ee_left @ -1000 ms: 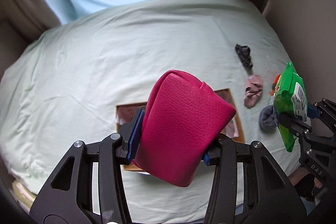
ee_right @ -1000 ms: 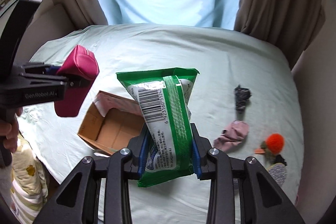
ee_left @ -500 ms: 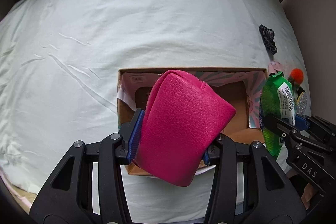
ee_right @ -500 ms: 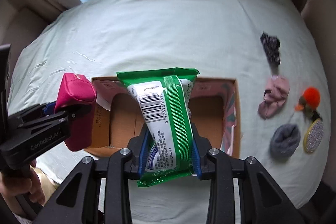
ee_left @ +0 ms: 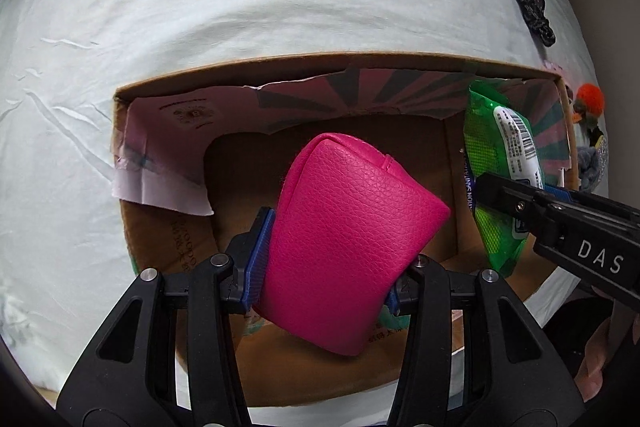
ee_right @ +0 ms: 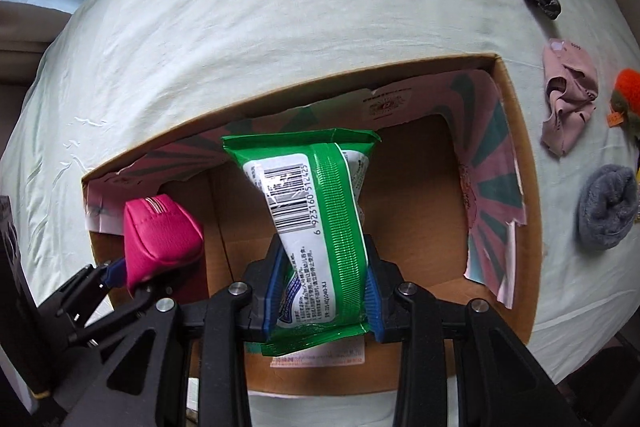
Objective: Organize soft objects
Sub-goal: 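Carry both items over the cardboard box and open both tools to drop them, then lift both tools away from the box toward the remaining items, then grasp the grey fuzzy sock with the left tool while the right tool grasps the glitter pad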
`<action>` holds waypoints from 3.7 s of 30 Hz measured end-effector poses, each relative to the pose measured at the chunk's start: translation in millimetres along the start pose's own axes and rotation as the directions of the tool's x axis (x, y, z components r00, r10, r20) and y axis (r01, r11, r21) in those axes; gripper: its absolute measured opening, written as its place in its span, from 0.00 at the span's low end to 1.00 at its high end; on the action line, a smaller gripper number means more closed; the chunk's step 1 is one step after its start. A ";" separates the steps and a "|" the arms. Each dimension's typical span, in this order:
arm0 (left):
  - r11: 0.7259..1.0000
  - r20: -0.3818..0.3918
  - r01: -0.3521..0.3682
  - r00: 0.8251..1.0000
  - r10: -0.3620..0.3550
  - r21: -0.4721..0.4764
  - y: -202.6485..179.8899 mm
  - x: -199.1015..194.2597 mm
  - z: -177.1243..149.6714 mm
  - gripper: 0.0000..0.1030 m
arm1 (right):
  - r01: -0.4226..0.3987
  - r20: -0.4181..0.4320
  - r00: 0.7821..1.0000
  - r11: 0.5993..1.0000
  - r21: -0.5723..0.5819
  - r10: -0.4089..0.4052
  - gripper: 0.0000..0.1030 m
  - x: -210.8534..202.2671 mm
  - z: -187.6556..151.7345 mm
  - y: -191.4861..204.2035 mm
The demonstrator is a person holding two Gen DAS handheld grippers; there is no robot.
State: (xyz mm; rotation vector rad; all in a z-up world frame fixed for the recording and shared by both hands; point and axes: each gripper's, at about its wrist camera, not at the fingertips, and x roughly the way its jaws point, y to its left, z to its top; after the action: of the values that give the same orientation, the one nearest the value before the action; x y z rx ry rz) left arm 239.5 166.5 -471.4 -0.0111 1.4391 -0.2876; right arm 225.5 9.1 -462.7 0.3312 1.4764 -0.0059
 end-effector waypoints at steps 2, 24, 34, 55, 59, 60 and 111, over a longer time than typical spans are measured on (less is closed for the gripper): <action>0.999 -0.009 0.002 1.000 -0.001 0.042 -3.5 2.9 3.7 0.56 | 0.009 -0.007 1.000 1.000 0.003 -0.009 0.31 3.0 4.7 2.9; 0.984 0.077 -0.098 0.993 0.088 0.149 -9.5 -55.3 -30.4 1.00 | 0.024 0.079 0.997 0.995 -0.098 -0.016 1.00 -25.2 -3.2 6.6; 0.989 0.243 -0.130 0.964 0.110 0.069 -13.0 -136.2 -57.7 1.00 | 0.044 0.277 0.961 0.974 -0.222 0.019 1.00 -128.3 -43.9 30.0; 0.984 0.689 -0.153 0.703 0.173 -0.091 -59.8 -339.1 -166.0 1.00 | 0.204 0.777 0.629 0.957 -0.205 0.032 1.00 -331.4 -193.6 6.2; 0.985 0.704 -0.148 0.691 0.164 -0.084 -83.2 -343.1 -176.1 1.00 | 0.231 0.809 0.588 0.957 -0.174 0.006 1.00 -344.4 -208.1 -14.6; 0.986 0.710 -0.146 0.686 0.161 -0.082 -90.0 -343.9 -177.5 1.00 | 0.235 0.815 0.579 0.958 -0.164 -0.002 1.00 -347.2 -210.4 -21.5; 0.974 0.347 -0.058 0.938 -0.022 0.218 -411.3 115.0 -25.8 0.78 | 0.239 0.572 0.780 0.966 0.102 -0.254 0.95 -50.9 -37.3 -412.8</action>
State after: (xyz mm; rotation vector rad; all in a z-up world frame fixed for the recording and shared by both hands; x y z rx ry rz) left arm 148.7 -249.6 -513.0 0.1311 1.0476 -0.4114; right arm 99.3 -386.8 -503.9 0.1287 0.8929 -0.3145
